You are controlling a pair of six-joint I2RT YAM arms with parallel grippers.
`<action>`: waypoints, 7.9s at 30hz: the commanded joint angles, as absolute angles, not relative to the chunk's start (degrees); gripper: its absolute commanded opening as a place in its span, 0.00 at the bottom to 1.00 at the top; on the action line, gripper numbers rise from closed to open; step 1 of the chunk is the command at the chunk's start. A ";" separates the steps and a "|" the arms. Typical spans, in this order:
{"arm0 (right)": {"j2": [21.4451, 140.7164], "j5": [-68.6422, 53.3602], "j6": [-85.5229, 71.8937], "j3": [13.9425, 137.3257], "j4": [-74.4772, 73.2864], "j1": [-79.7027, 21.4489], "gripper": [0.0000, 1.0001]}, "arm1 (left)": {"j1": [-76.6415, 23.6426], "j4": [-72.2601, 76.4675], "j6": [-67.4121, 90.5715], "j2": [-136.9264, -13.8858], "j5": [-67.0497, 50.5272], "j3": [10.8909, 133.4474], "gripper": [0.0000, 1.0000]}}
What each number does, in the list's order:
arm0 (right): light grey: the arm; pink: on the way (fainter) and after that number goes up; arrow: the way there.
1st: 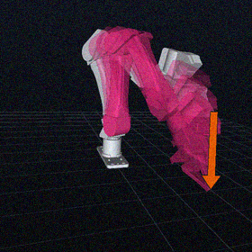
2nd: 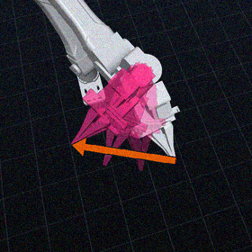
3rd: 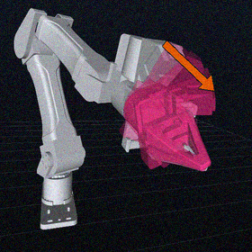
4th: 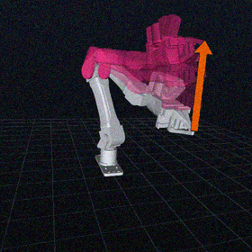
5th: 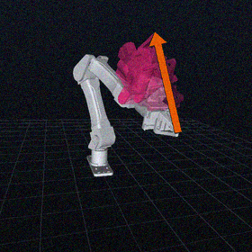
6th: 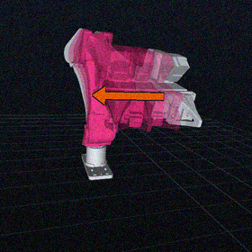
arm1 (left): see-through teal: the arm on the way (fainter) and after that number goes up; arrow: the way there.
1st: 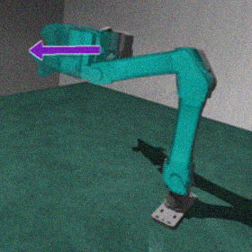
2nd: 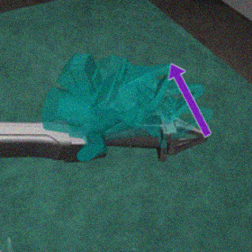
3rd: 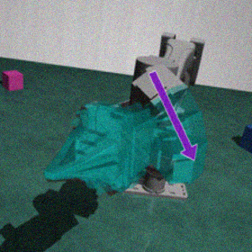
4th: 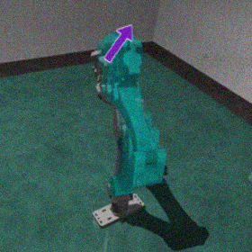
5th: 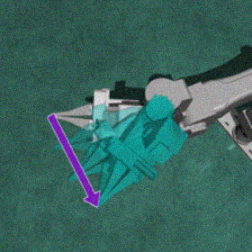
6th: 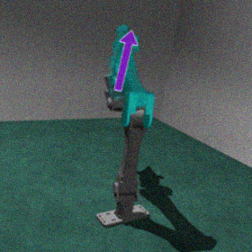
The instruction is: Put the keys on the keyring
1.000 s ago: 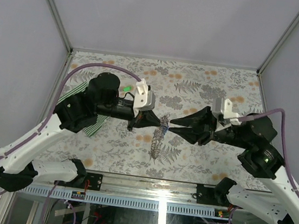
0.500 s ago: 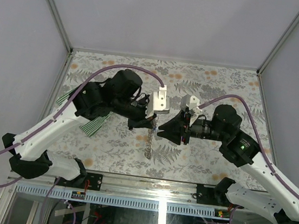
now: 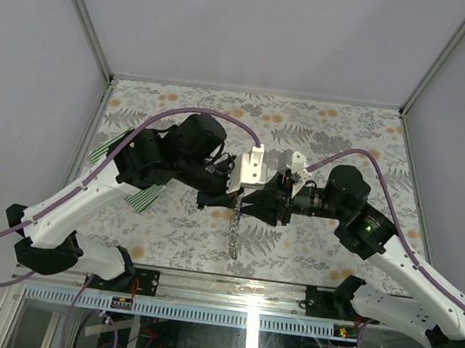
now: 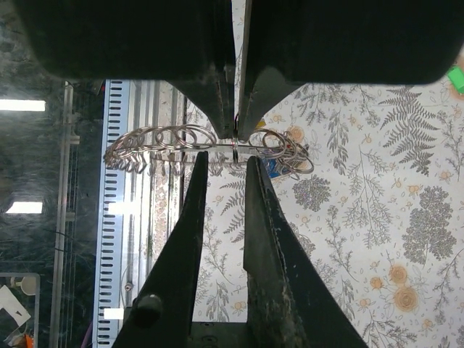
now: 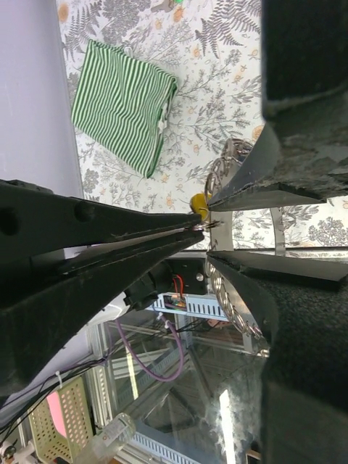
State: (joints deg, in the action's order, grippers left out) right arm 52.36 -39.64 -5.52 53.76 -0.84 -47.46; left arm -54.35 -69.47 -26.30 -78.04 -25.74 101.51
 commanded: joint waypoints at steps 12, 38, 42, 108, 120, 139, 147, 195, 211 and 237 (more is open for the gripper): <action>54.72 -44.09 -7.70 53.90 6.05 -47.53 0.28 | -56.21 -69.08 -26.51 -76.56 -27.96 103.80 0.00; 49.13 -44.20 -7.46 57.59 6.50 -47.54 0.00 | -56.29 -47.97 -21.18 -63.27 -28.70 92.63 0.24; 48.19 -45.94 -8.22 59.71 7.99 -47.50 0.00 | -56.28 -38.78 -18.46 -58.56 -30.18 86.69 0.30; 48.76 -34.91 -28.73 56.46 32.77 -47.53 0.00 | -56.26 -12.12 -11.75 -49.38 -34.67 71.21 0.00; 48.96 -29.28 -36.54 50.68 47.41 -47.55 0.00 | -56.32 -10.77 -10.72 -51.97 -36.51 72.00 0.00; 44.14 -30.48 -27.38 49.08 42.97 -47.54 0.00 | -56.28 -1.62 -6.35 -47.20 -28.95 66.86 0.20; 42.66 -31.30 -23.86 49.71 40.38 -47.52 0.00 | -56.30 6.13 -0.89 -46.90 -26.22 63.87 0.32; 41.41 -36.47 -8.25 59.06 12.32 -47.54 0.28 | -56.27 -17.13 -5.92 -58.12 -32.40 77.30 0.00; 46.92 -41.51 1.53 64.26 -9.50 -47.52 0.30 | -56.30 -54.57 -18.49 -70.38 -31.17 98.81 0.00; 53.13 -45.17 0.88 62.46 -6.93 -47.48 0.27 | -56.30 -56.63 -19.35 -72.58 -31.43 100.90 0.00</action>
